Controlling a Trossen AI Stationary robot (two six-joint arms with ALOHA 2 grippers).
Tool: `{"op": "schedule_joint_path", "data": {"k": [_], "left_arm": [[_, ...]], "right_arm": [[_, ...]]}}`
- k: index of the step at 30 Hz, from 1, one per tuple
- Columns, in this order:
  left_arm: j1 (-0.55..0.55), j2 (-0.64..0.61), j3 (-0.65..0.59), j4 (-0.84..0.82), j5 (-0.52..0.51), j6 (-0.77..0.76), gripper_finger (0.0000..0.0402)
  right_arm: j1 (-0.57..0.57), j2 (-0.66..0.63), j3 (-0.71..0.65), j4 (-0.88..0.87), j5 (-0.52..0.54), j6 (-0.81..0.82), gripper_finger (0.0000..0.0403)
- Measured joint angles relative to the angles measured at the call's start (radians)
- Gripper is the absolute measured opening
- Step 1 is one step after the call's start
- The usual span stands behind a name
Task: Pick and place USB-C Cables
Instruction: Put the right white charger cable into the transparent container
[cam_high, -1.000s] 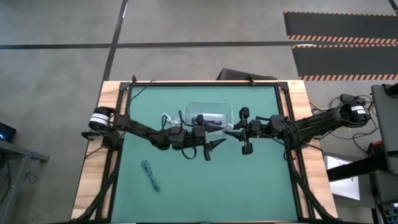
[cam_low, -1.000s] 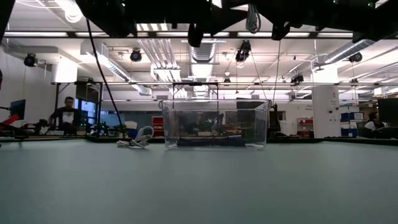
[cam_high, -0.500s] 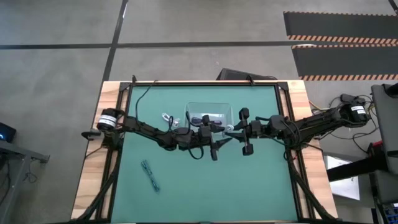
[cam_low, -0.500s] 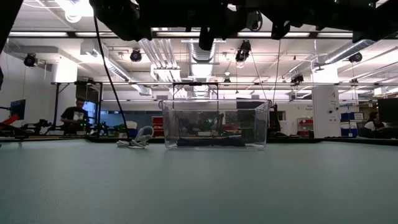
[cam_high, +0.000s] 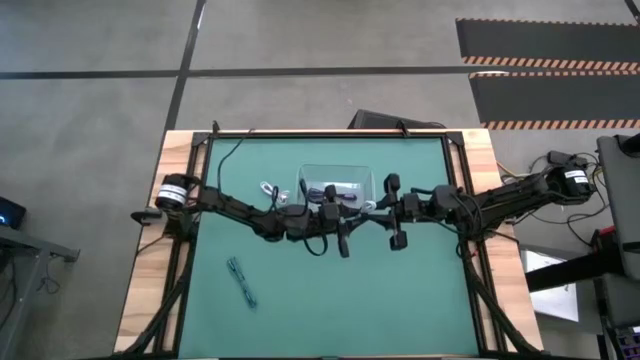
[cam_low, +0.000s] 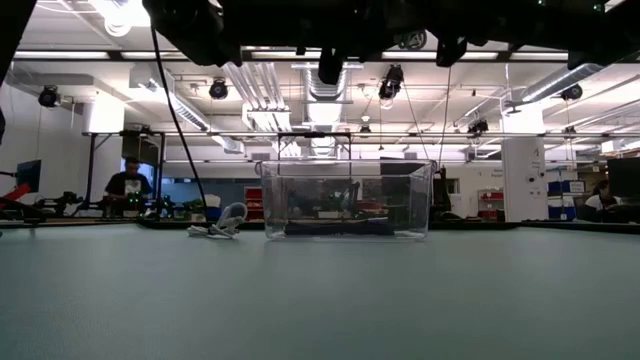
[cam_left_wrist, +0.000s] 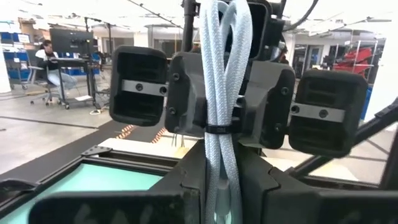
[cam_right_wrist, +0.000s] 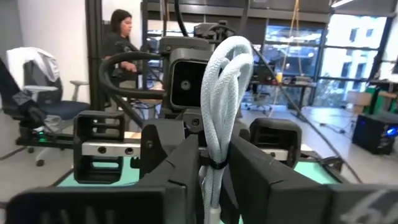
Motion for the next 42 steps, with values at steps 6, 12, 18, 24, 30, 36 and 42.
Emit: {"op": "schedule_joint_path", "data": {"k": [6, 12, 18, 24, 30, 36, 42], "left_arm": [[0.0, 0.0, 0.003, -0.026, 0.003, -0.001, 0.0033], [0.0, -0.017, 0.012, -0.096, 0.004, -0.025, 0.0033], [0.0, -0.066, 0.01, -0.222, 0.002, -0.029, 0.0032], [0.004, -0.164, 0.024, -0.454, -0.031, -0.066, 0.0032], [0.031, -0.263, 0.058, -0.723, -0.033, -0.183, 0.0032], [0.04, -0.33, 0.143, -0.999, -0.038, -0.236, 0.0032], [0.048, -0.321, 0.302, -1.275, -0.036, -0.26, 0.0032]], "right_arm": [[-0.001, 0.0, 0.0, -0.001, 0.002, 0.059, 0.0145], [-0.001, -0.035, 0.0, -0.046, 0.001, 0.078, 0.0189], [-0.001, -0.15, 0.0, -0.19, 0.006, 0.086, 0.0194], [-0.001, -0.261, 0.0, -0.345, 0.006, 0.098, 0.0187], [-0.001, -0.318, 0.0, -0.444, 0.006, 0.097, 0.0176], [-0.001, -0.358, 0.0, -0.48, 0.006, 0.089, 0.0164], [-0.001, -0.373, 0.0, -0.498, 0.006, 0.088, 0.0149]]}}
